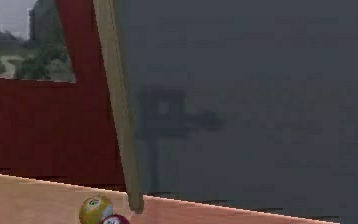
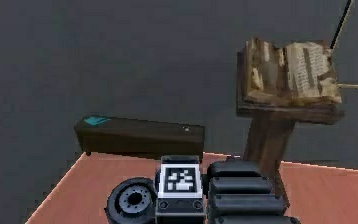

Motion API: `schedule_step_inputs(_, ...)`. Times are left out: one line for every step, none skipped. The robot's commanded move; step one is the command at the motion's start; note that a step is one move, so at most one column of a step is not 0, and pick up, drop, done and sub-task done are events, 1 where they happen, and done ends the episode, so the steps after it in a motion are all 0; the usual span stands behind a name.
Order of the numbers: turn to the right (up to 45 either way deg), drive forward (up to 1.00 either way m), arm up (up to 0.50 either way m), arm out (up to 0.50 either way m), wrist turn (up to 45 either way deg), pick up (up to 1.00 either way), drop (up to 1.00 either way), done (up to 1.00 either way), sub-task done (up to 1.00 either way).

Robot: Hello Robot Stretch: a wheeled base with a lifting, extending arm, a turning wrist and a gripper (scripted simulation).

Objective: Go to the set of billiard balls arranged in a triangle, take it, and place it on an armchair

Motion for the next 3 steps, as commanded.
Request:
schedule_step_inputs(6.0, 0.0, 0.0, 0.0, 0.0, 0.0, 0.0, 0.0, 0.0)
schedule_step_inputs(0.0, 0.45, 0.0, 0.0, 0.0, 0.0, 0.0, 0.0, 0.0)
schedule_step_inputs(-45.0, 0.0, 0.0, 0.0, 0.0, 0.0, 0.0, 0.0, 0.0)
